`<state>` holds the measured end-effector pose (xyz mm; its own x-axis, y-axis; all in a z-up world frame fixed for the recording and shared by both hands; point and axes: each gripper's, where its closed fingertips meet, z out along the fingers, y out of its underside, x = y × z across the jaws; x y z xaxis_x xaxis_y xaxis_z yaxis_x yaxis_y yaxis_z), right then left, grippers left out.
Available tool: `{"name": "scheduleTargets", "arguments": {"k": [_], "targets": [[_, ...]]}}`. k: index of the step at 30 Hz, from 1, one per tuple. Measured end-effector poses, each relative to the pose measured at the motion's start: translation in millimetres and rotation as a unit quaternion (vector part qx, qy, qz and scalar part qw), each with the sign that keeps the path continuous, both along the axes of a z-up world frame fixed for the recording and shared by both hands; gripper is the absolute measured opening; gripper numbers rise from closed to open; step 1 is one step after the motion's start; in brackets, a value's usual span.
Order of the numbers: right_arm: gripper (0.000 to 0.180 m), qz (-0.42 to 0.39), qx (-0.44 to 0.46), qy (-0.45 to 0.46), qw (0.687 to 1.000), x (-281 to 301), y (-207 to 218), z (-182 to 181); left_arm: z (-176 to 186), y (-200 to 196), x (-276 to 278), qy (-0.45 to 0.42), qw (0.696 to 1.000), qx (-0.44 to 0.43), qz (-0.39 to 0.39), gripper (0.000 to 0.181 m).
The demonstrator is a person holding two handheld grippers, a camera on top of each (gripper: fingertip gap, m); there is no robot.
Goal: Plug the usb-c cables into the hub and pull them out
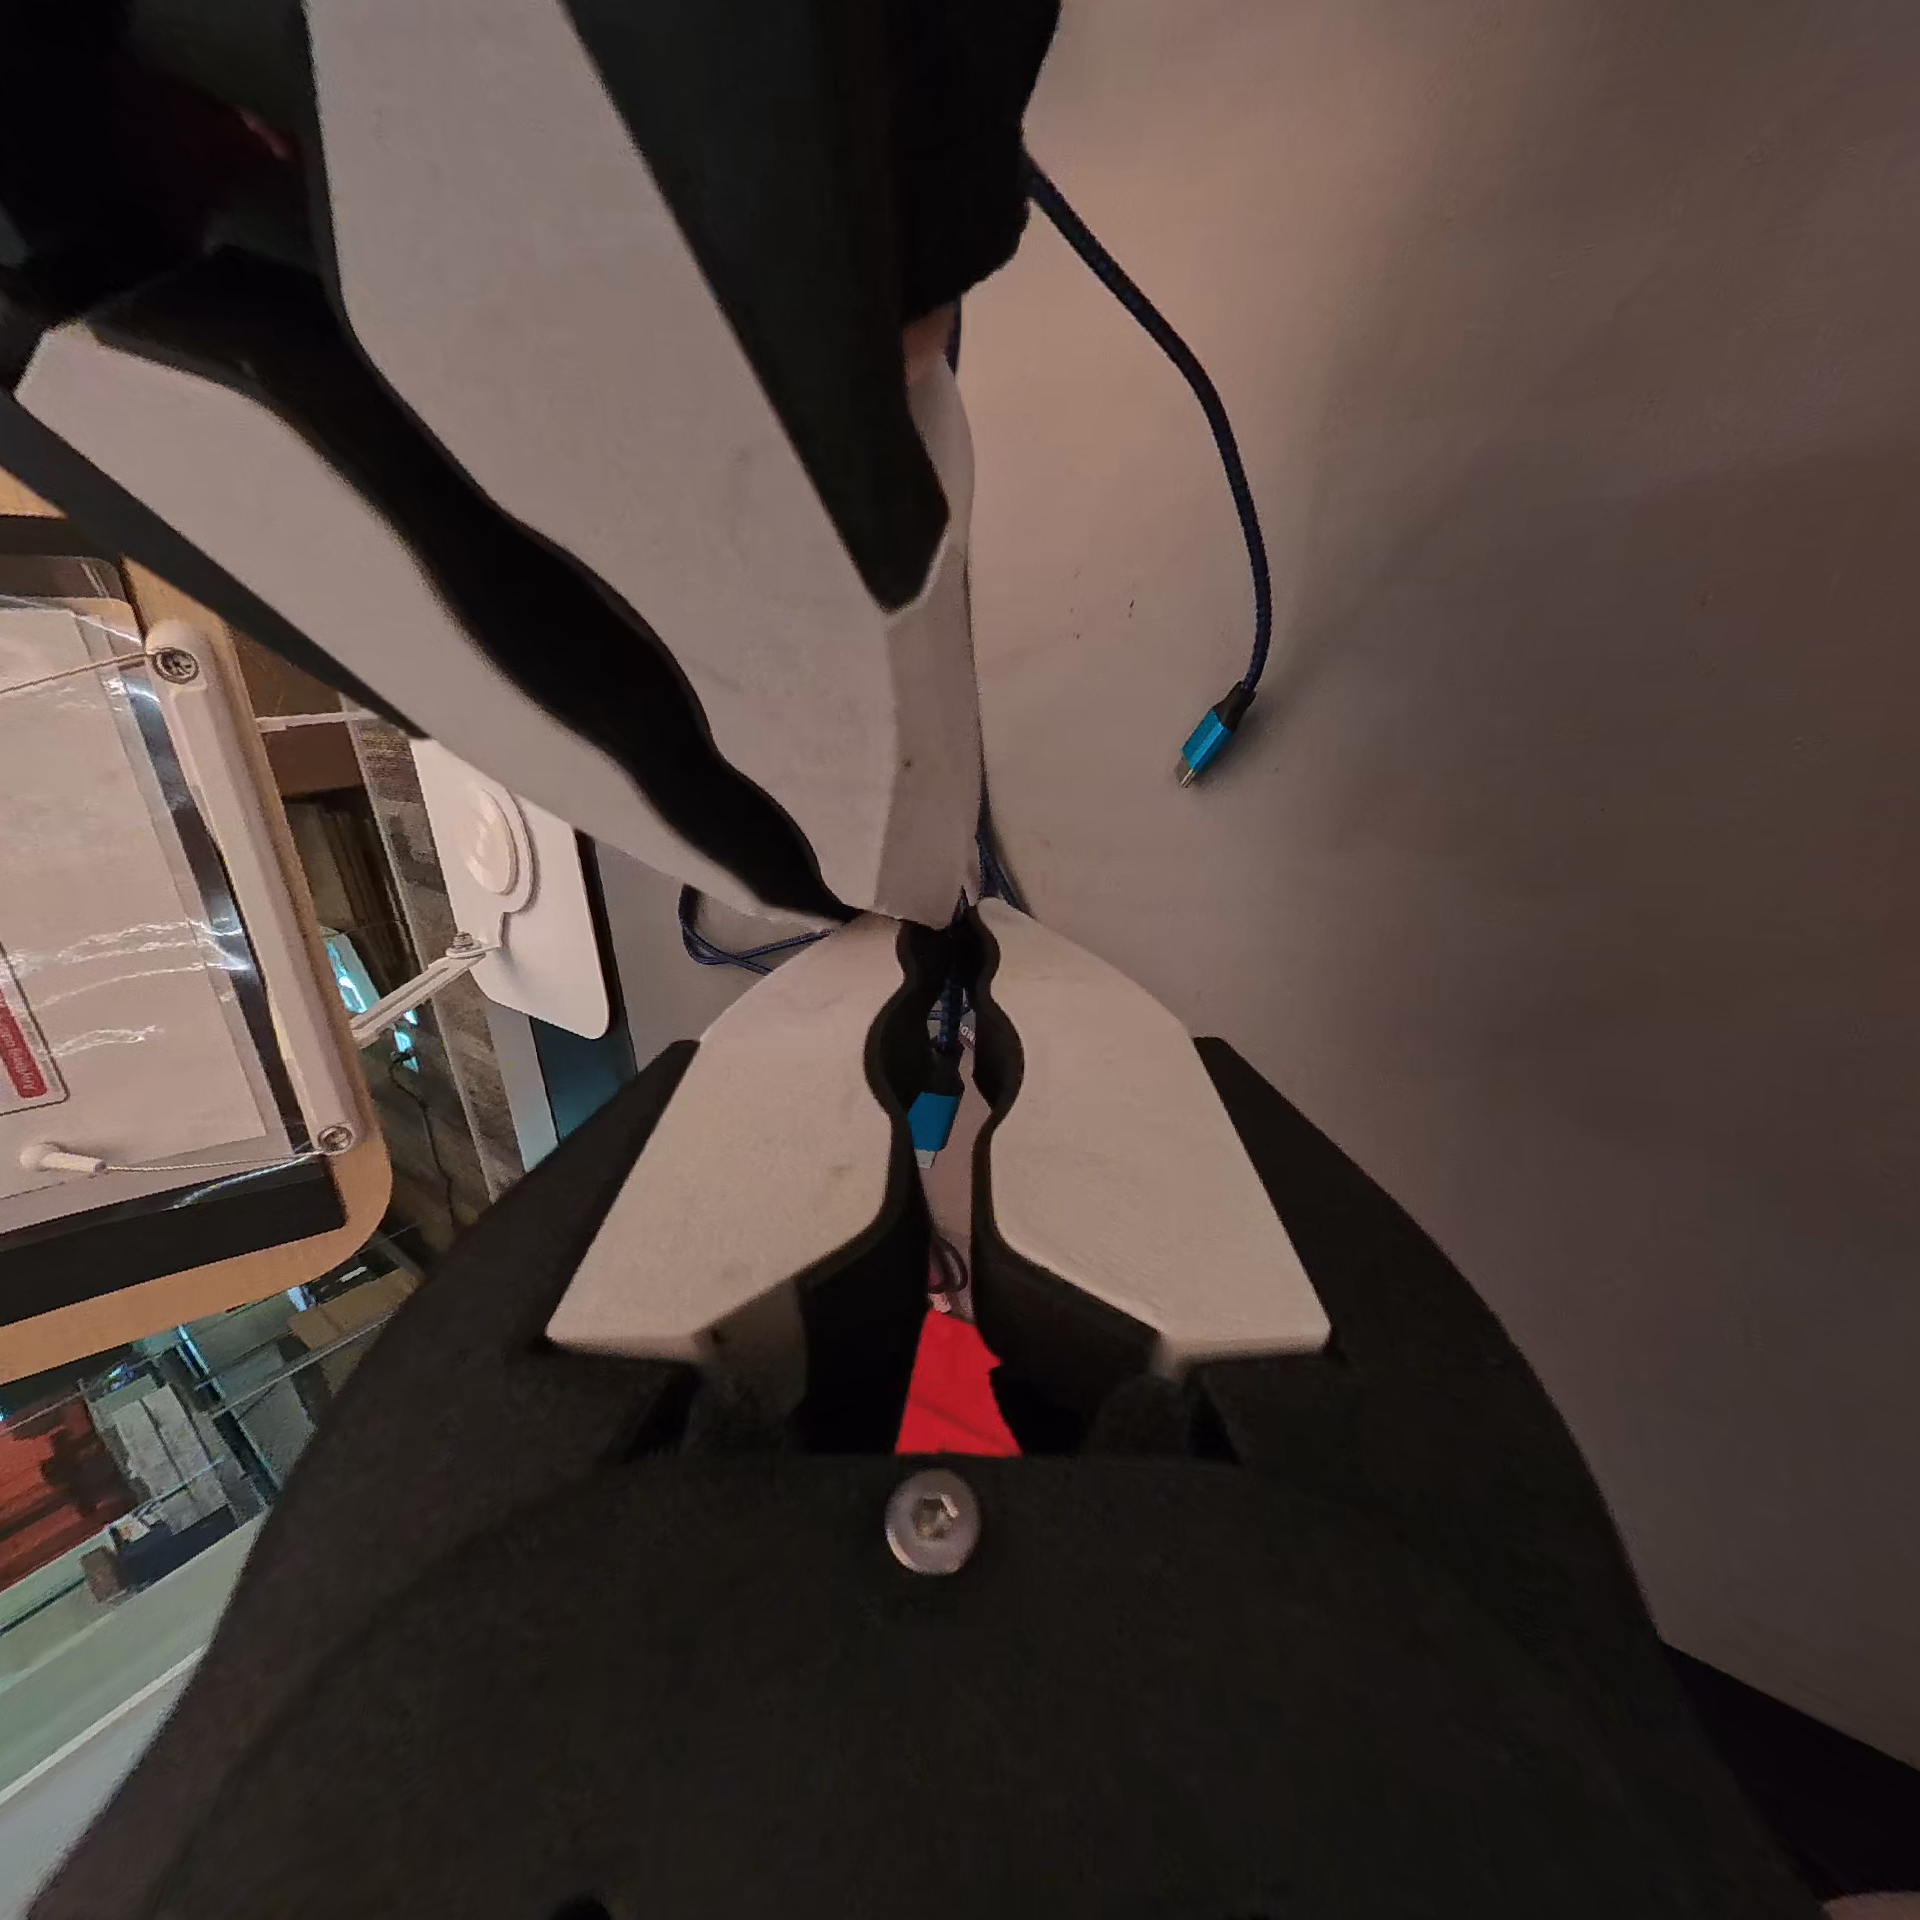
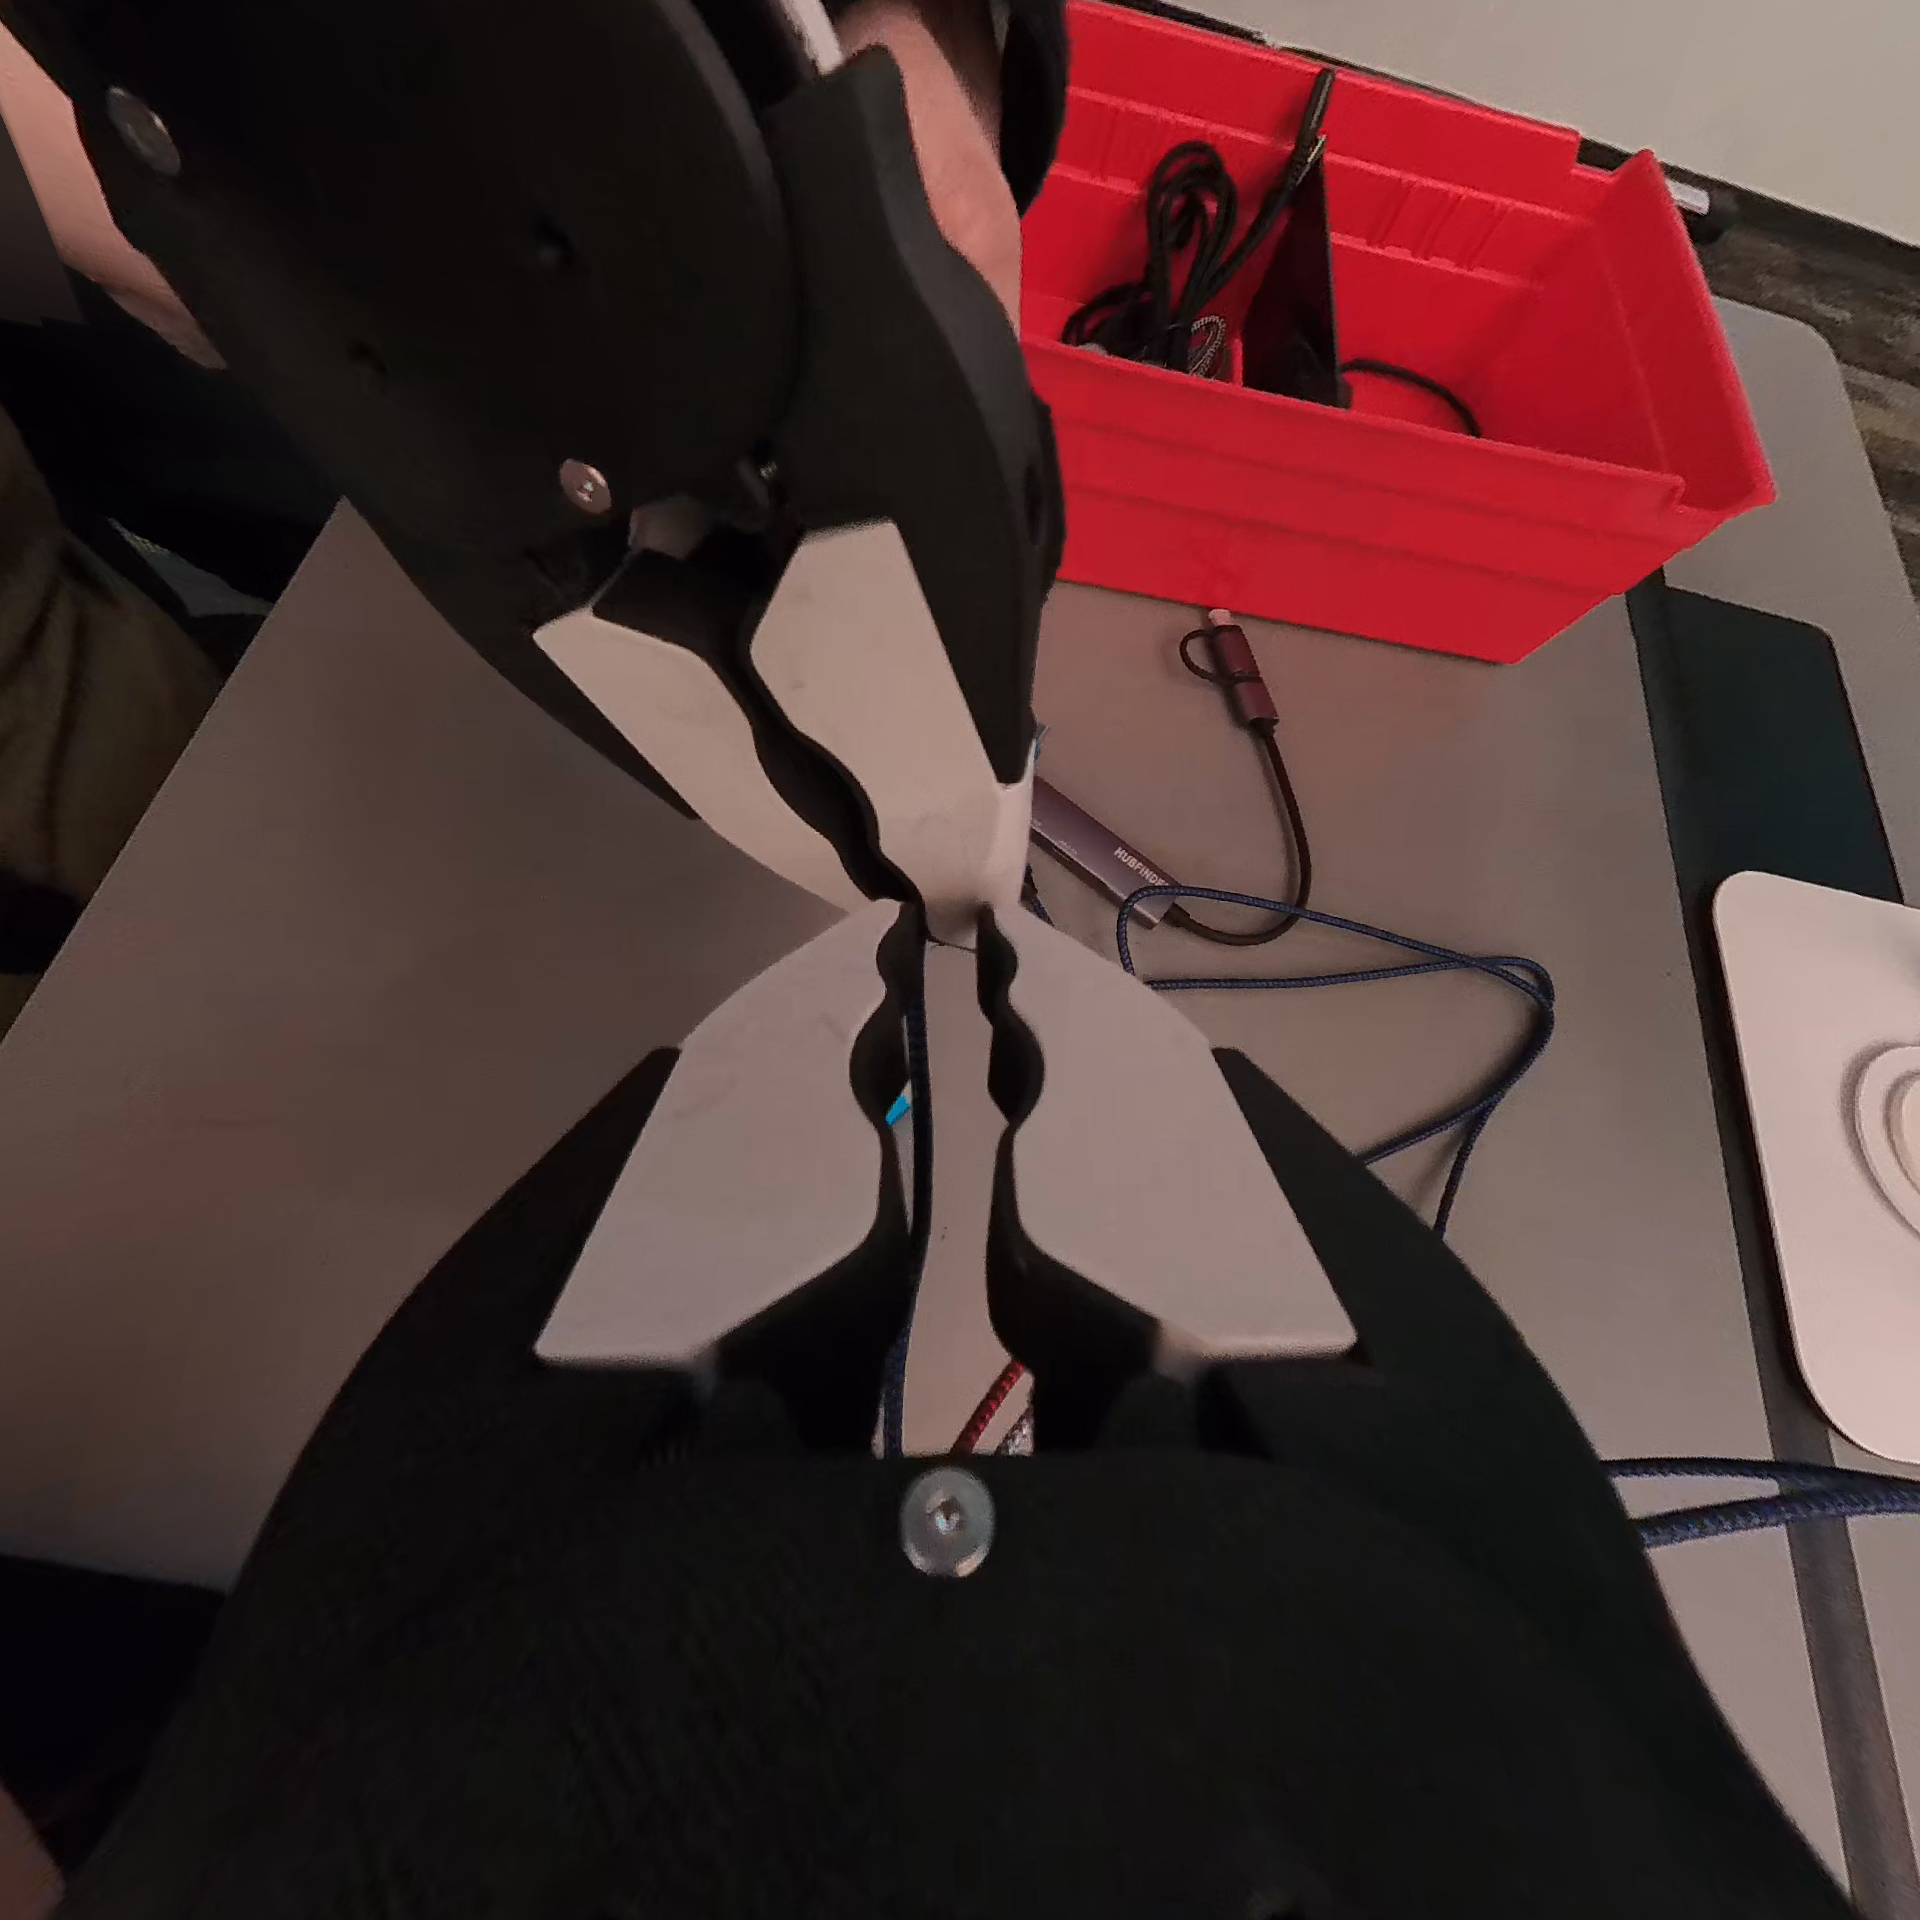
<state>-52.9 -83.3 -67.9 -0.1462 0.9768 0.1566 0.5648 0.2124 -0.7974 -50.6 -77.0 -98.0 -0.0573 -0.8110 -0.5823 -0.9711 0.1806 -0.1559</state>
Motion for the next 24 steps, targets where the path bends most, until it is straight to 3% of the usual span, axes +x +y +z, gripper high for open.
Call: {"name": "scheduleTargets", "arguments": {"k": [9,12,16,21,22,23,24], "targets": [[0.000,-0.007,-0.013,0.030,0.999,0,-5,20,16,11,-13,-0.088,0.994,-0.062,0.002,0.002],[0.000,-0.021,0.025,0.037,0.999,1,2,26,27,5,-9,-0.136,0.986,-0.095,-0.019,0.002],[0.026,-0.029,0.034,0.070,0.997,-3,5,37,31,3,-8,-0.144,0.985,-0.089,-0.031,0.002],[0.026,-0.033,0.032,0.027,0.999,0,10,17,28,4,-6,-0.130,0.988,-0.075,-0.034,0.002],[0.022,-0.030,0.028,0.021,0.999,-1,9,14,28,3,-4,-0.131,0.988,-0.076,-0.035,0.002],[0.004,-0.019,0.023,0.017,0.999,-1,7,12,28,3,-4,-0.131,0.988,-0.076,-0.035,0.002],[0.003,-0.018,0.020,0.019,0.999,-2,6,12,28,3,-5,-0.130,0.988,-0.073,-0.034,0.002]]}}
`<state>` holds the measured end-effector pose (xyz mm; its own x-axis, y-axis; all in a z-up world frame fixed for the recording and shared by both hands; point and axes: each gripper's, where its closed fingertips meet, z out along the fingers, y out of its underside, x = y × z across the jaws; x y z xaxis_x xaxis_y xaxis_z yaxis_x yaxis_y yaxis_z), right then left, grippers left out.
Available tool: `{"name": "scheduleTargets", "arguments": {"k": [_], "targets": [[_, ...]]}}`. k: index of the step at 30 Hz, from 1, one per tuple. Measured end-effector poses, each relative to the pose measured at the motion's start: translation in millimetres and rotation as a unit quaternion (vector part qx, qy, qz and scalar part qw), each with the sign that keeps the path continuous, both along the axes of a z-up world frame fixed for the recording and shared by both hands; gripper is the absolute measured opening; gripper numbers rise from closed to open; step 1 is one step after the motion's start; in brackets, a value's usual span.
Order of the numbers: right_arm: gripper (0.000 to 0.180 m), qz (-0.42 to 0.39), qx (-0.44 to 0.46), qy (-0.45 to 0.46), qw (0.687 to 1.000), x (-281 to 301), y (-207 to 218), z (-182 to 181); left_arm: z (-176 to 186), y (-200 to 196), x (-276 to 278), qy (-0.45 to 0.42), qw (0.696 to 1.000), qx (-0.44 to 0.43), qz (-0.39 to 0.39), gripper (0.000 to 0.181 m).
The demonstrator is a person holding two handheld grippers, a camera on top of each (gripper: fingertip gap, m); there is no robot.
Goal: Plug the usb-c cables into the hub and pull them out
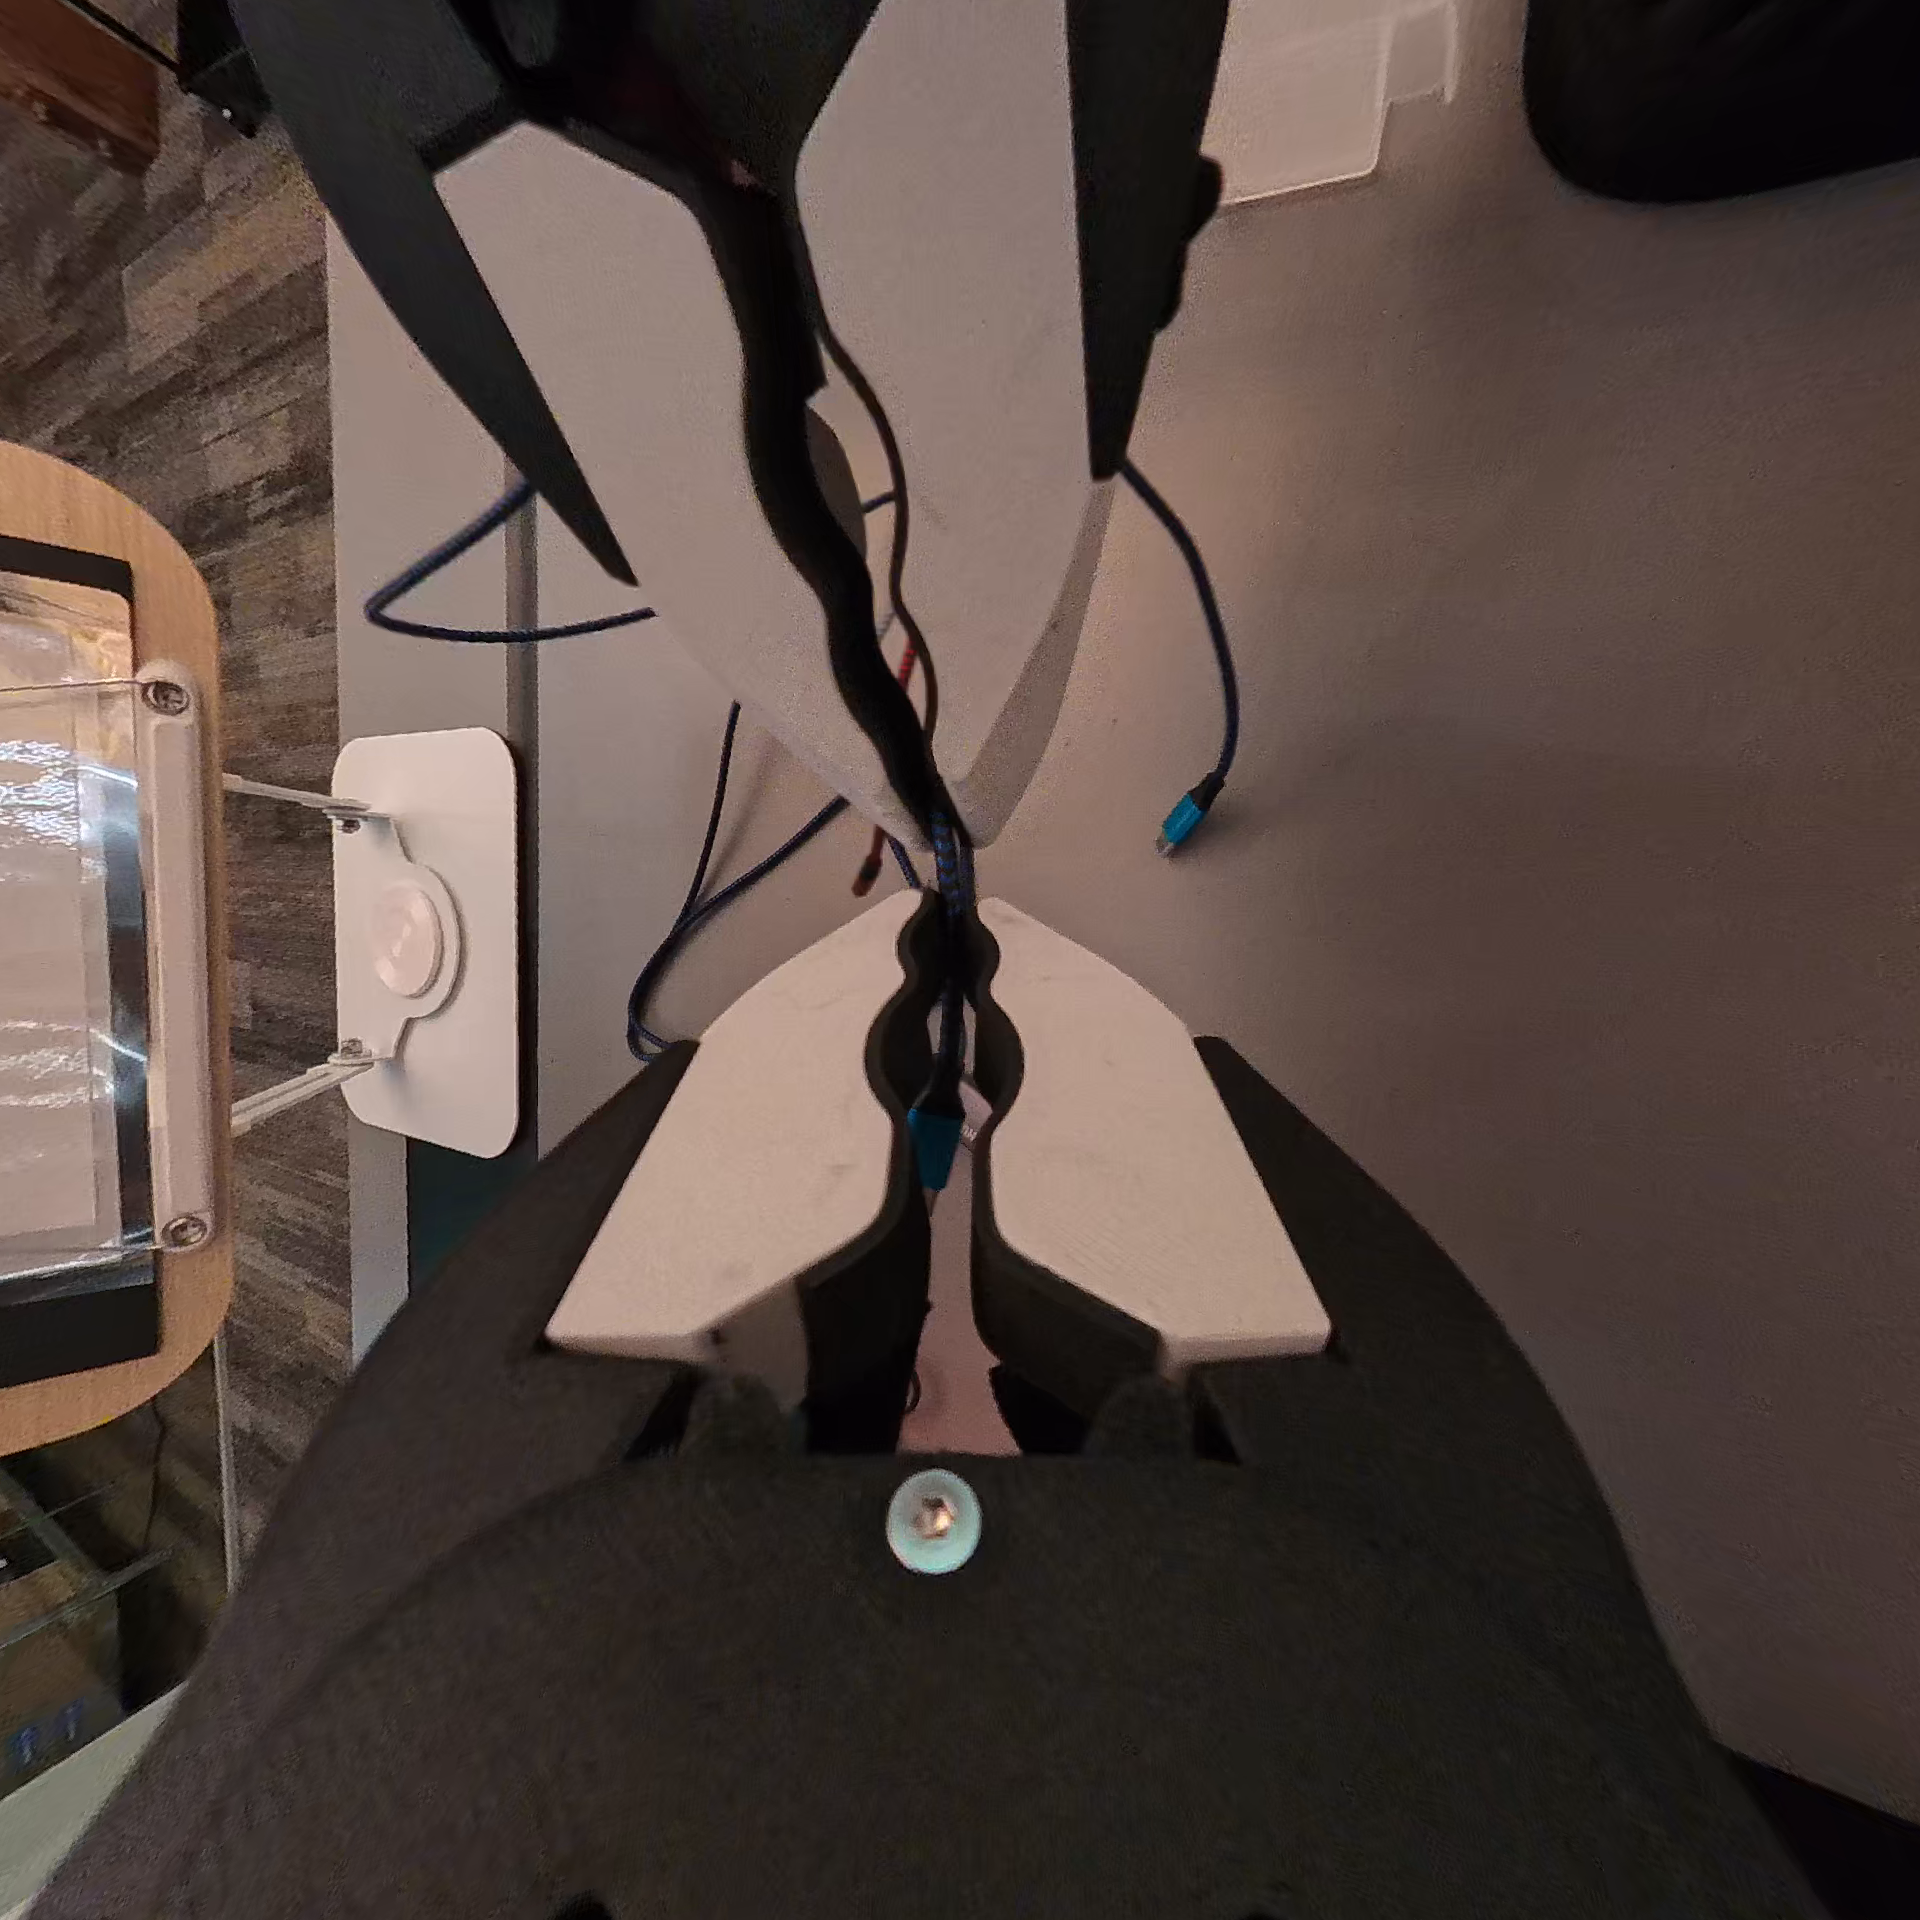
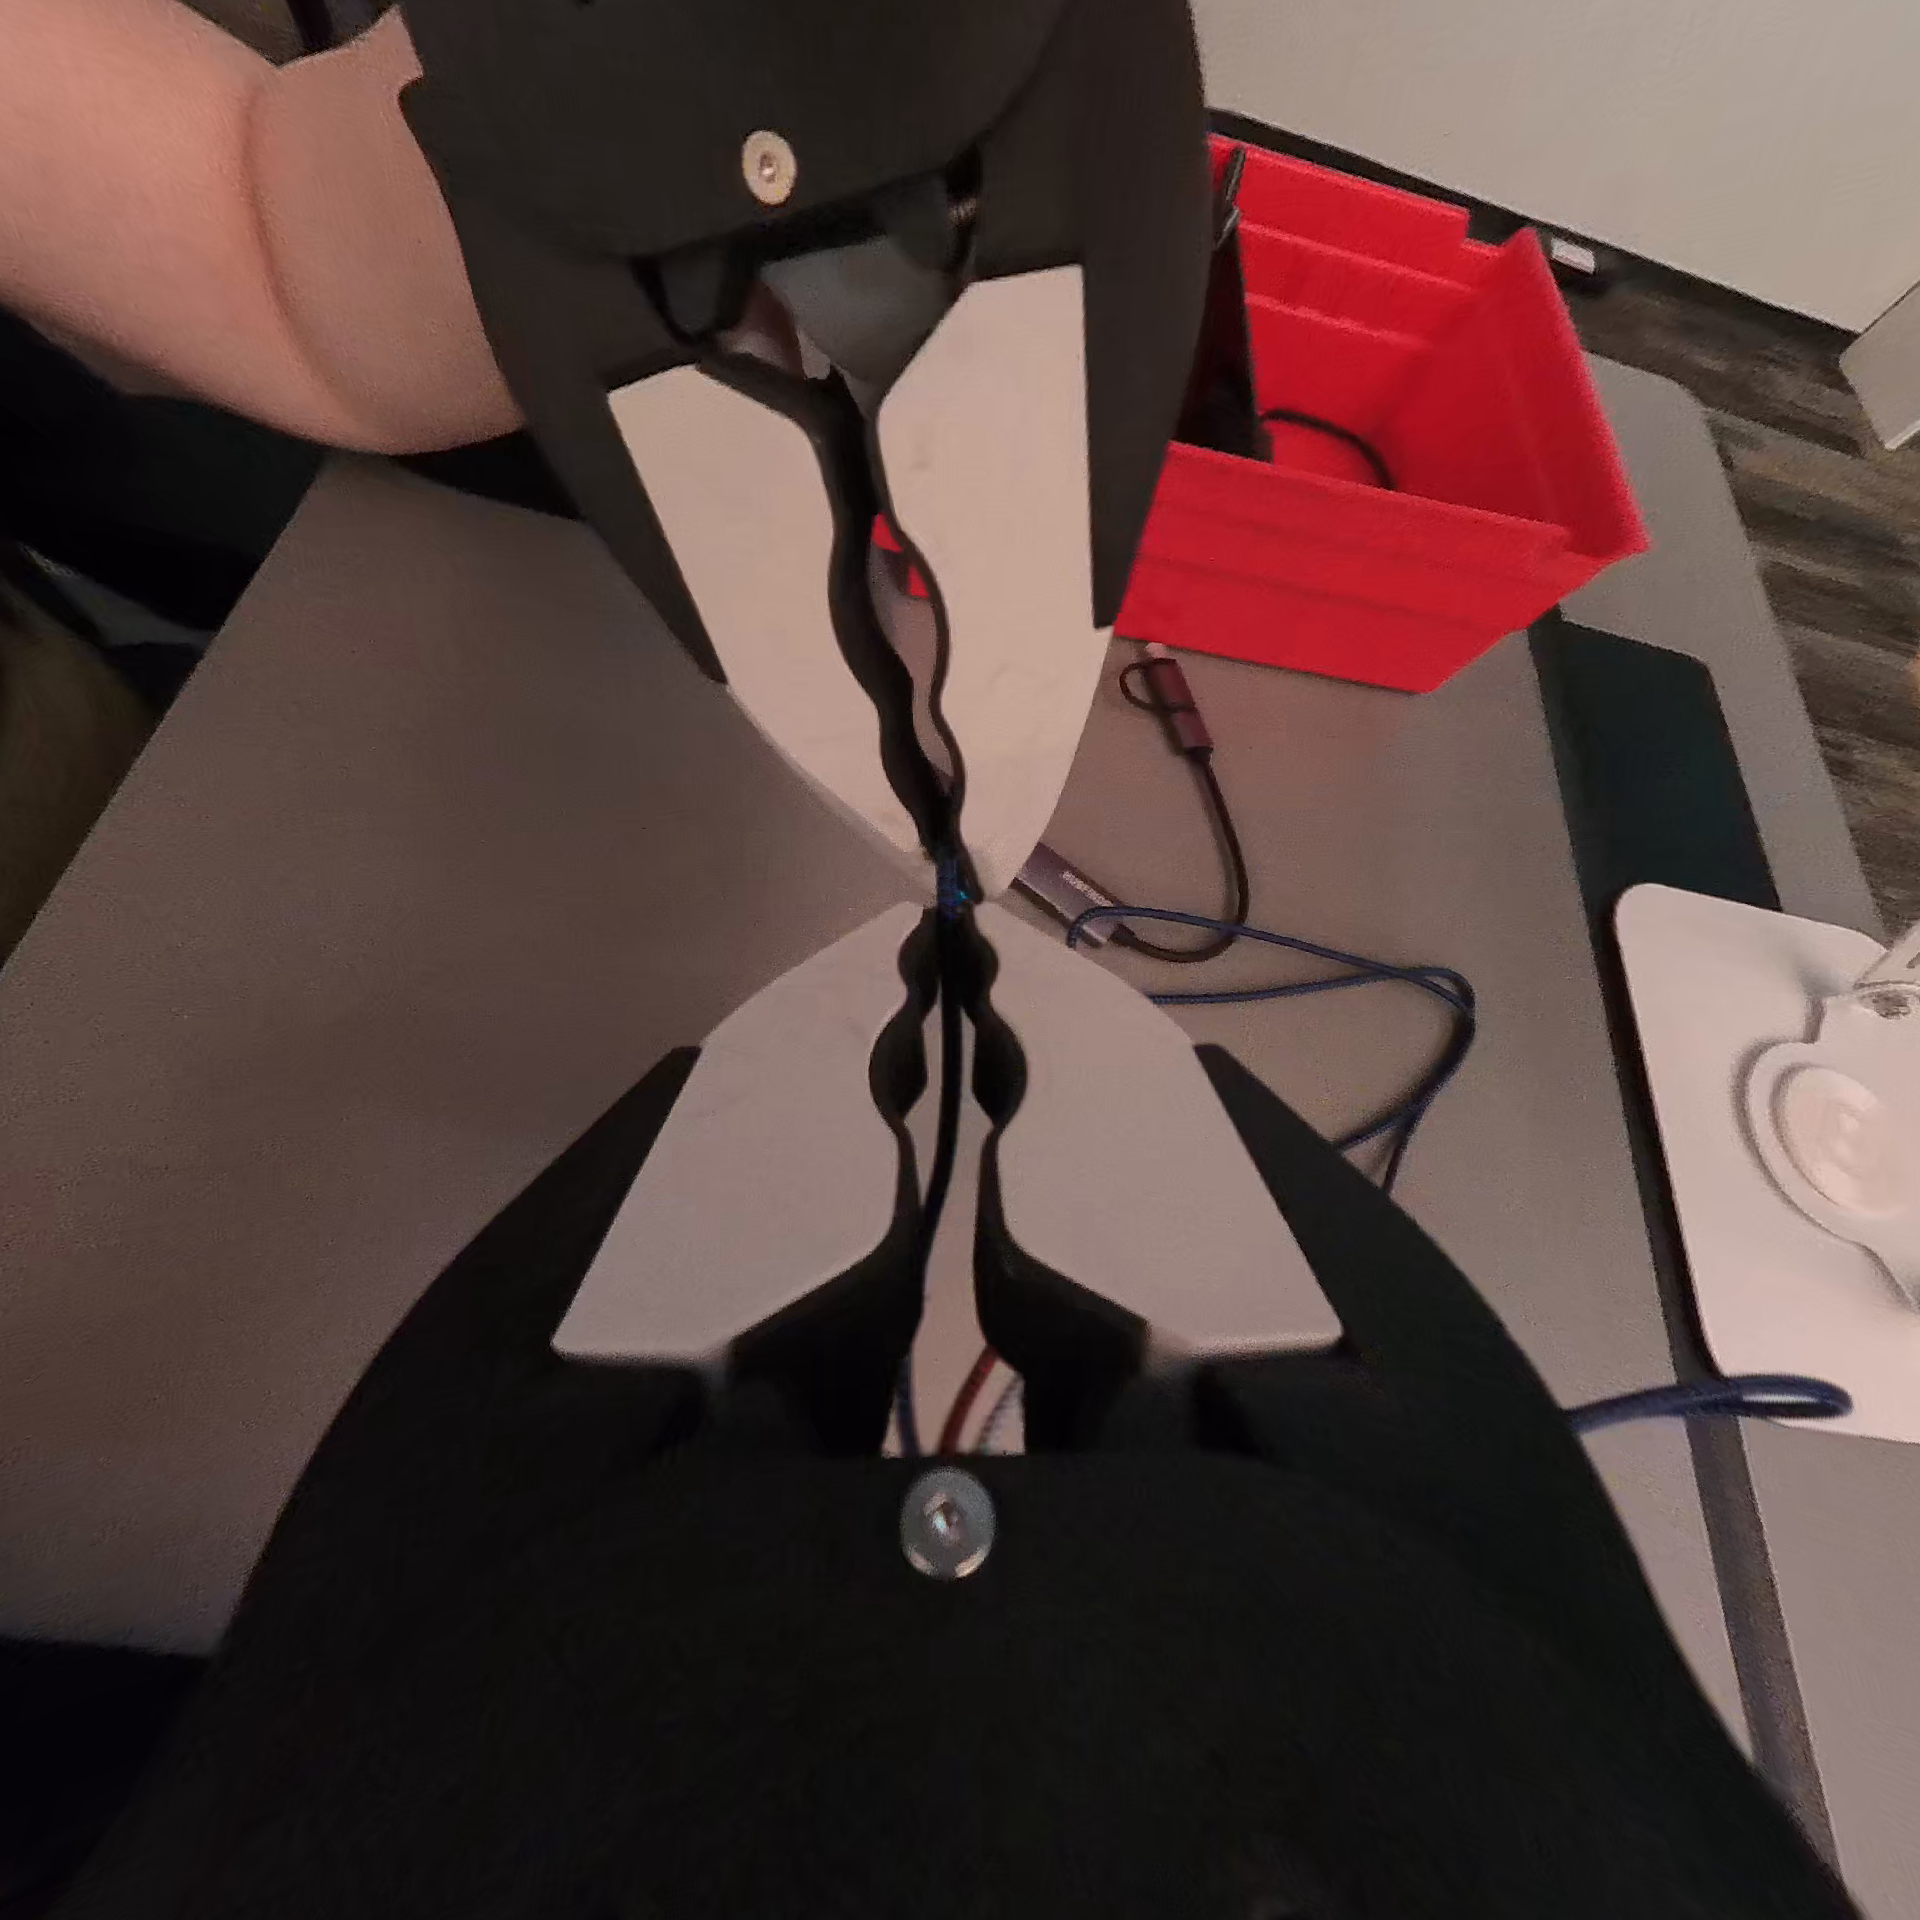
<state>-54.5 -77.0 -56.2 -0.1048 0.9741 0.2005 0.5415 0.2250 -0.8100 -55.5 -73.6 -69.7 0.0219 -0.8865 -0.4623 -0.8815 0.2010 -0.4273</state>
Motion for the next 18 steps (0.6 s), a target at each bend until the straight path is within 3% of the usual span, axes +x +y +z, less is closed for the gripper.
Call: {"name": "scheduleTargets", "arguments": {"k": [6,10,13,15,18], "targets": [[0.003,-0.044,0.037,0.023,0.998,2,16,14,19,13,-13,-0.070,0.996,-0.008,0.053,0.007],[0.003,-0.069,0.089,0.067,0.991,4,21,41,55,-2,-6,-0.209,0.967,-0.136,0.044,0.035],[0.003,-0.115,0.147,0.076,0.979,13,34,55,77,7,-11,-0.273,0.948,-0.148,0.063,0.068],[0.003,-0.130,0.172,0.099,0.972,17,36,68,95,17,-16,-0.341,0.922,-0.165,0.086,0.069],[0.003,-0.147,0.234,0.112,0.954,22,38,82,118,31,-26,-0.457,0.848,-0.241,0.119,0.066]]}}
